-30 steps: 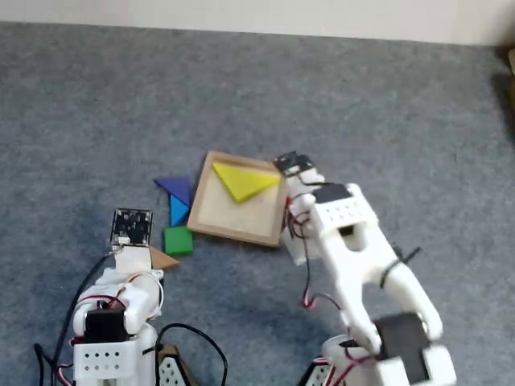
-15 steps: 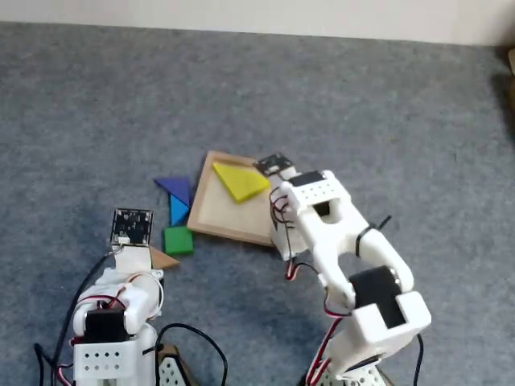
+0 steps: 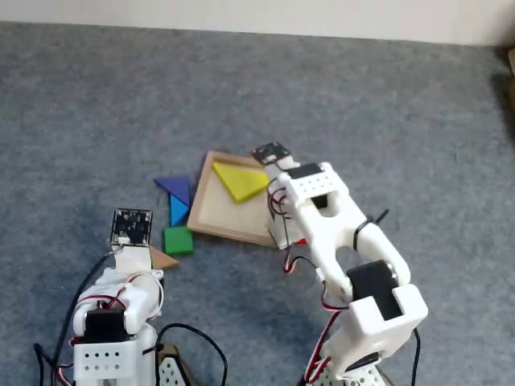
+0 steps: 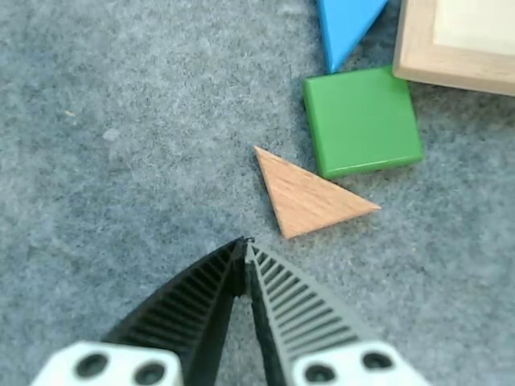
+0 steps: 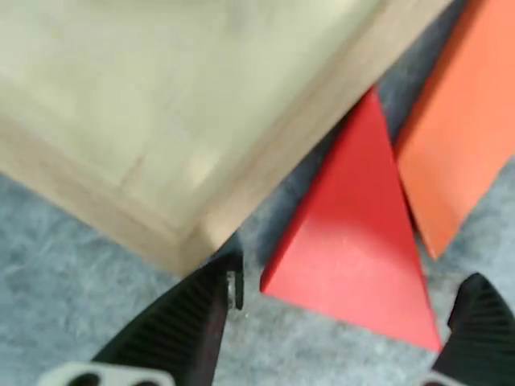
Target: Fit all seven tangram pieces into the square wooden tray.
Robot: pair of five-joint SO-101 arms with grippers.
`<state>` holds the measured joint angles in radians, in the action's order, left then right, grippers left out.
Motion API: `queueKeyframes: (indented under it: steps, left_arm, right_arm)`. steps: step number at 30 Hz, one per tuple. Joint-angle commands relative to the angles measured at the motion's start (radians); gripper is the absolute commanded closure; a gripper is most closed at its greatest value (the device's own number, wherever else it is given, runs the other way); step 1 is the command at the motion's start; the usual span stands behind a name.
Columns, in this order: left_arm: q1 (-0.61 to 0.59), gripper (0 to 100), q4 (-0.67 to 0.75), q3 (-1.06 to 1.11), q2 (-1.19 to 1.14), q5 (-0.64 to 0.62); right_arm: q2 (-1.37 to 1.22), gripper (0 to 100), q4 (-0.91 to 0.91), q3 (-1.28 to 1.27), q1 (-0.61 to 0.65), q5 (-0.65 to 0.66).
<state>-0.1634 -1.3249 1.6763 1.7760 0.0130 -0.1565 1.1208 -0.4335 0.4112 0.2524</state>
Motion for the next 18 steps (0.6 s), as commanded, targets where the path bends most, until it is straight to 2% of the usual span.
queueKeyframes:
  steps: [1, 11, 15, 18]
  left_arm:
    - [0.021, 99, -0.008, 0.021, 0.045, 0.003]
    - [0.021, 99, -0.008, 0.021, 0.045, 0.003]
    - [0.021, 99, -0.008, 0.021, 0.045, 0.003]
    - [0.021, 99, -0.008, 0.021, 0.045, 0.003]
  right_arm:
    - [0.012, 61.6, -0.035, 0.064, -0.012, 0.009]
    - [0.010, 61.6, -0.035, 0.058, -0.031, 0.014]
    - [0.010, 61.6, -0.035, 0.054, -0.033, 0.098]
    - [0.012, 61.6, -0.031, 0.054, -0.048, 0.114]
